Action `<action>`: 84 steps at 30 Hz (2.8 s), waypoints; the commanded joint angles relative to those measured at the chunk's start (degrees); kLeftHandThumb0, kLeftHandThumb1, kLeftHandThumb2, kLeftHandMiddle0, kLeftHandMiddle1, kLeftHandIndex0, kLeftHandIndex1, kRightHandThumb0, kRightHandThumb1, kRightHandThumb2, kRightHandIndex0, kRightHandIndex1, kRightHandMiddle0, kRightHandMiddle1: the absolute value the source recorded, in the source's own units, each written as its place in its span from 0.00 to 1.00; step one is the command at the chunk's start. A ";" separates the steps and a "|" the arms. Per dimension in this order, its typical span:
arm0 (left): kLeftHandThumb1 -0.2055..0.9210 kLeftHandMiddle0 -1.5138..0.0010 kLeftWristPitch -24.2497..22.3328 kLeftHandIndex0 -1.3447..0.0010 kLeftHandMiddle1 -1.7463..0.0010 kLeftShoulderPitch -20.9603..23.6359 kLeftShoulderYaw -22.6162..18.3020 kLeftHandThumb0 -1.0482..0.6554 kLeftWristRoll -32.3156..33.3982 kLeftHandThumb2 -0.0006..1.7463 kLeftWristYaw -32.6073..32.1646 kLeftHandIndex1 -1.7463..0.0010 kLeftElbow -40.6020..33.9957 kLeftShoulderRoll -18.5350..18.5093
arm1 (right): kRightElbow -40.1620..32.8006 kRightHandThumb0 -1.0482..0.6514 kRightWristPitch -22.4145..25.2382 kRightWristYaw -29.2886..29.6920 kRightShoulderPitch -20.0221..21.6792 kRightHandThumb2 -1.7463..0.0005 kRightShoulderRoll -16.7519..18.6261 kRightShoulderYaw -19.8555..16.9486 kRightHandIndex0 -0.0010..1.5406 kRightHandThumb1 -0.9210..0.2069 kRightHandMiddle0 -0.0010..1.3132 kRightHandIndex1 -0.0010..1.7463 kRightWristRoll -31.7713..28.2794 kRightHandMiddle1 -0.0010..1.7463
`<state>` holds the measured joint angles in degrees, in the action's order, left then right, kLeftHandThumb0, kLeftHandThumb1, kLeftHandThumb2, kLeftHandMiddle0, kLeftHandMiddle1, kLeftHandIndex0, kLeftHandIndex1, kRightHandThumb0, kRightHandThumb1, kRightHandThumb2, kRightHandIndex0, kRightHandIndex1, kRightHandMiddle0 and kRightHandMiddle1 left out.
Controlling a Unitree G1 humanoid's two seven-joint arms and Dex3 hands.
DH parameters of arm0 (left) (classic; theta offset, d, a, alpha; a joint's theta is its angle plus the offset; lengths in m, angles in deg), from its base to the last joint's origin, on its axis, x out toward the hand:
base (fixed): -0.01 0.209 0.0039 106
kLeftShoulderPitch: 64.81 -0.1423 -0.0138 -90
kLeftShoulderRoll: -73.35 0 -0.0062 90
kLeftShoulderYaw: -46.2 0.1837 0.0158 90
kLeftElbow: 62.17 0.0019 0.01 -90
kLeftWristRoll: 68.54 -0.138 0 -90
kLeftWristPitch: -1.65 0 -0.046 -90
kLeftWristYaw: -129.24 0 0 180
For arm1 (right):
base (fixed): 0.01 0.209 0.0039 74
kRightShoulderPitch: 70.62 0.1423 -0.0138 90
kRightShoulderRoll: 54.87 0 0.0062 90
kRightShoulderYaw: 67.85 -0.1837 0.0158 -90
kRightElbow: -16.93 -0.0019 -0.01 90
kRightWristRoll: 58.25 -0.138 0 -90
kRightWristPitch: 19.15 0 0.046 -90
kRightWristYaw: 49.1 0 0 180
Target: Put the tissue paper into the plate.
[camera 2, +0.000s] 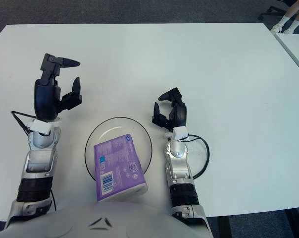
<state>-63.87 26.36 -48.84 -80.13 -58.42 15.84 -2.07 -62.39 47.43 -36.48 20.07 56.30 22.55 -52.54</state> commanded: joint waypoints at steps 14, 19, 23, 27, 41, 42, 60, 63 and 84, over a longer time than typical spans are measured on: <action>0.59 0.29 -19.75 0.63 0.00 -5.28 -0.79 0.36 -2.03 0.66 -9.68 0.00 -5.48 9.85 | 7.91 0.37 3.98 0.01 -5.53 0.41 -1.26 -1.34 0.41 0.33 0.33 0.85 0.26 1.00; 0.59 0.27 -22.40 0.63 0.00 -7.12 -0.62 0.36 -2.13 0.65 -11.49 0.00 -5.04 10.47 | 7.62 0.37 4.17 0.18 -5.53 0.41 -1.11 -1.13 0.42 0.33 0.33 0.85 0.50 1.00; 0.59 0.27 -23.21 0.63 0.00 -7.77 -0.71 0.36 -1.34 0.66 -12.34 0.00 -4.45 10.33 | 7.50 0.37 4.19 0.30 -5.54 0.41 -0.96 -1.08 0.42 0.33 0.33 0.86 0.51 1.00; 0.57 0.26 -23.37 0.62 0.00 -8.83 -0.70 0.36 -0.90 0.67 -13.31 0.00 -3.33 10.36 | 7.47 0.37 4.16 0.49 -5.54 0.41 -0.83 -1.06 0.42 0.33 0.33 0.86 0.62 1.00; 0.55 0.26 -20.64 0.60 0.00 -11.88 0.42 0.35 0.10 0.69 -12.39 0.00 2.45 8.21 | 6.20 0.38 5.17 1.35 -5.97 0.43 -0.41 -0.58 0.41 0.31 0.32 0.85 1.40 1.00; 0.55 0.26 -20.59 0.60 0.00 -11.99 0.47 0.35 0.09 0.69 -12.29 0.00 2.65 8.09 | 6.12 0.38 5.21 1.39 -6.01 0.43 -0.39 -0.56 0.41 0.31 0.32 0.85 1.40 1.00; 0.60 0.28 -16.03 0.64 0.00 -17.04 2.05 0.36 1.77 0.65 -7.22 0.00 6.74 5.71 | 5.41 0.37 5.00 0.60 -6.65 0.41 0.00 -0.50 0.42 0.33 0.33 0.87 0.41 1.00; 0.61 0.28 -15.39 0.64 0.00 -17.54 2.41 0.36 2.01 0.64 -6.63 0.00 7.22 5.52 | 5.24 0.37 4.86 0.52 -6.71 0.41 0.11 -0.45 0.42 0.33 0.33 0.87 0.34 1.00; 0.57 0.29 -13.01 0.62 0.00 -18.80 3.52 0.36 1.94 0.68 -4.42 0.00 10.95 3.25 | 4.12 0.37 5.12 -1.57 -7.31 0.40 0.04 0.16 0.41 0.34 0.34 0.87 0.02 1.00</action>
<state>-75.36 10.32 -45.90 -78.71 -64.18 23.72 1.41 -63.02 48.06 -37.49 19.30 56.51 22.78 -52.19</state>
